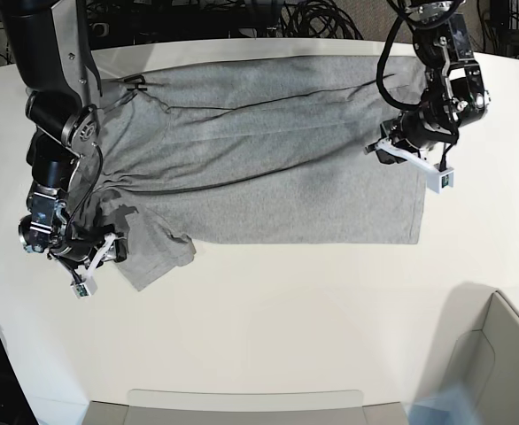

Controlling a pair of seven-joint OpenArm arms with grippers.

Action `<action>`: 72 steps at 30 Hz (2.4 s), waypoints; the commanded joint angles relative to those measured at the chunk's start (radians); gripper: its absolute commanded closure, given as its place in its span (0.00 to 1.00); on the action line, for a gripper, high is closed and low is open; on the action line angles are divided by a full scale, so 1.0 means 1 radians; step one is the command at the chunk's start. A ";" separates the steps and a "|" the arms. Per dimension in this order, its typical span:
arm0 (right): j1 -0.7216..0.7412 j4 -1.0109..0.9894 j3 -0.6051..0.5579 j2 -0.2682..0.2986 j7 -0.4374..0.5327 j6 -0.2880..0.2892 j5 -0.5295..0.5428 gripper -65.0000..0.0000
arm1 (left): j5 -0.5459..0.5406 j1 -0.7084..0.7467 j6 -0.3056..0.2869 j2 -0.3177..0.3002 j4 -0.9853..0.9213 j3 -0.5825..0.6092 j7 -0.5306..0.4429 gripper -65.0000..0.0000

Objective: Fold the T-shirt properly
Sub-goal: 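Move both grippers to the hem corners of the shirt and grasp, then lift the hem with both grippers and fold it toward the collar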

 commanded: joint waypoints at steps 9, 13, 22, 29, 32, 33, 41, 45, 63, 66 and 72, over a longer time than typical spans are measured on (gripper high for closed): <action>0.045 -0.169 -0.006 0.027 0.110 -0.156 -0.003 0.48 | -0.011 -0.008 0.004 -0.014 0.016 -0.004 0.007 0.93; 0.055 -0.244 -0.078 0.016 0.109 -0.145 -0.001 0.48 | -0.011 -0.014 0.004 -0.032 0.016 -0.004 0.007 0.93; 0.073 -0.253 -0.175 -0.042 -0.008 0.034 0.007 0.48 | -0.011 -0.163 -0.002 -0.120 -0.085 0.007 0.007 0.82; 0.073 -0.196 -0.141 -0.036 -0.020 0.034 -0.001 0.48 | -0.012 -0.397 -0.150 -0.227 -0.387 0.040 -0.083 0.68; 0.073 -0.196 -0.143 -0.035 -0.020 0.034 -0.003 0.48 | -0.011 -0.493 -0.304 -0.273 -0.585 0.099 -0.192 0.68; 0.073 -0.196 -0.143 -0.035 -0.020 0.034 -0.003 0.48 | -0.011 -0.522 -0.344 -0.282 -0.665 0.129 -0.234 0.68; 0.073 -0.196 -0.143 -0.033 -0.020 0.034 -0.003 0.48 | -0.011 -0.656 -0.411 -0.333 -1.041 0.324 -0.439 0.68; 0.073 -0.196 -0.143 -0.033 -0.020 0.034 -0.003 0.48 | -0.011 -0.657 -0.414 -0.330 -1.085 0.352 -0.475 0.68; 0.081 -0.181 -0.141 -0.033 -0.017 0.033 -0.001 0.93 | -0.015 -0.596 -0.413 -0.269 -1.093 0.406 -0.465 1.00; 0.082 -0.107 -0.141 -0.048 -0.019 -0.010 -0.001 1.00 | -0.015 -0.593 -0.411 -0.272 -1.090 0.361 -0.465 1.00; 0.098 0.025 -0.143 -0.107 -0.016 -0.043 -0.001 1.00 | -0.014 -0.593 -0.411 -0.273 -1.085 0.165 -0.465 1.00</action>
